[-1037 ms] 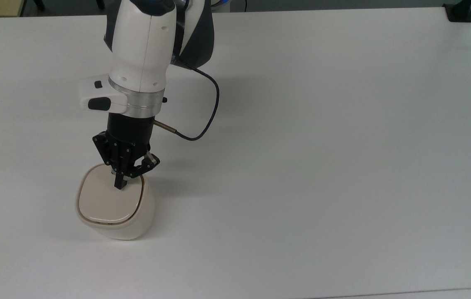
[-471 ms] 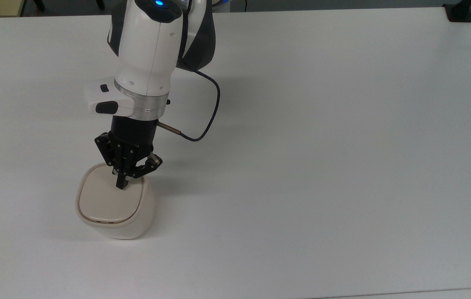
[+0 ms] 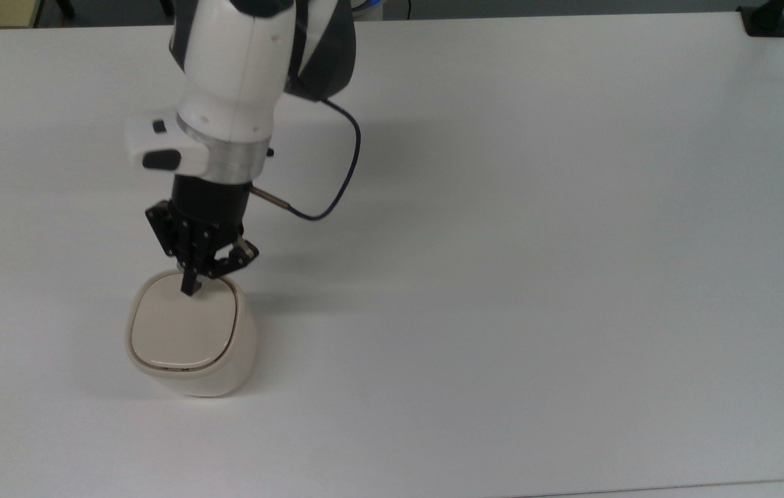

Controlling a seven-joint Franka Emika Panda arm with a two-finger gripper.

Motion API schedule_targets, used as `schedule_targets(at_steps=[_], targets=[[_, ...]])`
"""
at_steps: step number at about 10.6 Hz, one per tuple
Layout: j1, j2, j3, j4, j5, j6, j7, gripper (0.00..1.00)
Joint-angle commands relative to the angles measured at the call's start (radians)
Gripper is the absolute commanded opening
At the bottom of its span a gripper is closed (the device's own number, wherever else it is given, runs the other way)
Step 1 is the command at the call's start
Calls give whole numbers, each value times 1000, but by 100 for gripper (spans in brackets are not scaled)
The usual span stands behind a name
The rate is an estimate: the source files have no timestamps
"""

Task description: Close the trash bin

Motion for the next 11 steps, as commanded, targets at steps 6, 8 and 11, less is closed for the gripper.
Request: schedule_targets(at_steps=[6,8,11], targets=[[-65,-371,157,-59,233,-611,-122,73],[-73,-416,175,-60,270,-734,-164,100],[-122,-491,206,-97,375,-822,-285,100]])
